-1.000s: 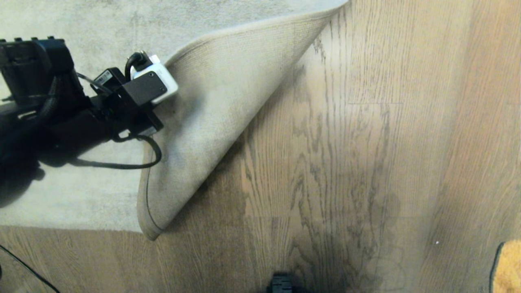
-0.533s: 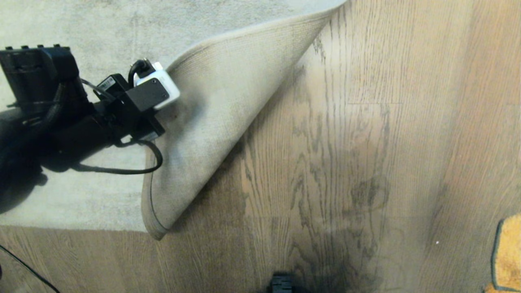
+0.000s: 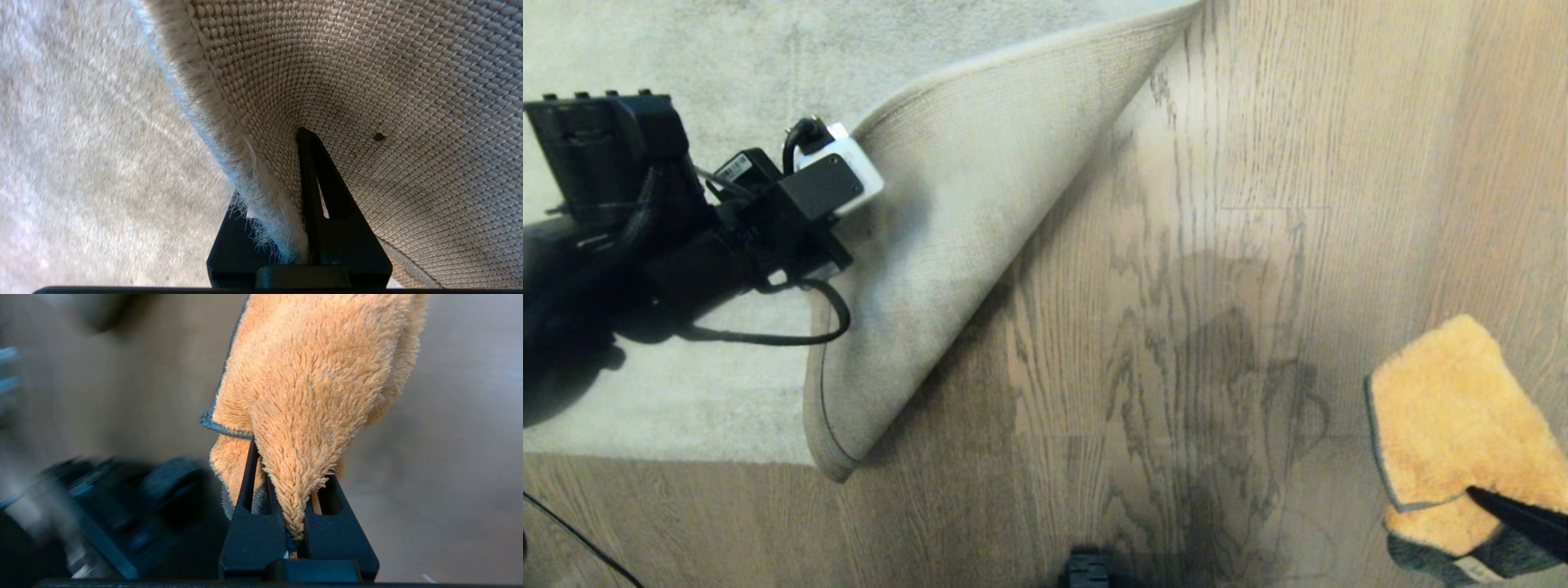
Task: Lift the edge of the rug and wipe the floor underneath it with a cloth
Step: Wipe the floor under the carpet with a rag
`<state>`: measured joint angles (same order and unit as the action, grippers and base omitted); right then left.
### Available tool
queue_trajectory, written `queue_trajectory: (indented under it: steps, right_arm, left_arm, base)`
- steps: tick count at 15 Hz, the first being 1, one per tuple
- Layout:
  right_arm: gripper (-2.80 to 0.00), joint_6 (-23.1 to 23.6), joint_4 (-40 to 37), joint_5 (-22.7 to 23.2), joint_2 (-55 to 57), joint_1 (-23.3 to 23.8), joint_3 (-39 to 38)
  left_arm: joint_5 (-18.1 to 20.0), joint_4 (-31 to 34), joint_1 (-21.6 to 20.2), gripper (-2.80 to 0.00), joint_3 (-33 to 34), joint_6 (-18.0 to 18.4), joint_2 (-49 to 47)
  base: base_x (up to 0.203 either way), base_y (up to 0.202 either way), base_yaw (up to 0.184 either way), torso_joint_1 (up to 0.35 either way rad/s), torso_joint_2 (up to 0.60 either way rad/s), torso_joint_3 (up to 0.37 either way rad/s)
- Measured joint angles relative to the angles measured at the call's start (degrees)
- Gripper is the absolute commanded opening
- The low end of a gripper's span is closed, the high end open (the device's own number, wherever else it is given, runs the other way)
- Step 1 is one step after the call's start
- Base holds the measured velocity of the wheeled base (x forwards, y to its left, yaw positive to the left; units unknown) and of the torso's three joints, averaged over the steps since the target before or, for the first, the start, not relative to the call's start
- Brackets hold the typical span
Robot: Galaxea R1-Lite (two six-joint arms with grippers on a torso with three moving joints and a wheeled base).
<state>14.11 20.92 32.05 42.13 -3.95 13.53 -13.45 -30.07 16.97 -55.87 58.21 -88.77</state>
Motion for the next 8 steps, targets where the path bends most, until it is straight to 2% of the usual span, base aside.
queue_trajectory:
  steps: [4, 8]
  right_arm:
    - [-2.80, 1.76, 0.90, 1.07, 9.34, -11.64, -0.09]
    - [-2.80, 3.00, 7.75, 0.81, 20.26, -17.47, -0.09]
  left_arm:
    - [-1.20, 0.00, 0.00, -2.80, -0.02, -0.41, -0.45]
    - [-2.36, -0.05, 0.00, -2.80, -0.02, -0.44, -1.05]
  base:
    - [0.000, 0.000, 0.000, 0.000, 0.00, 0.000]
    - [0.000, 0.000, 0.000, 0.000, 0.00, 0.000]
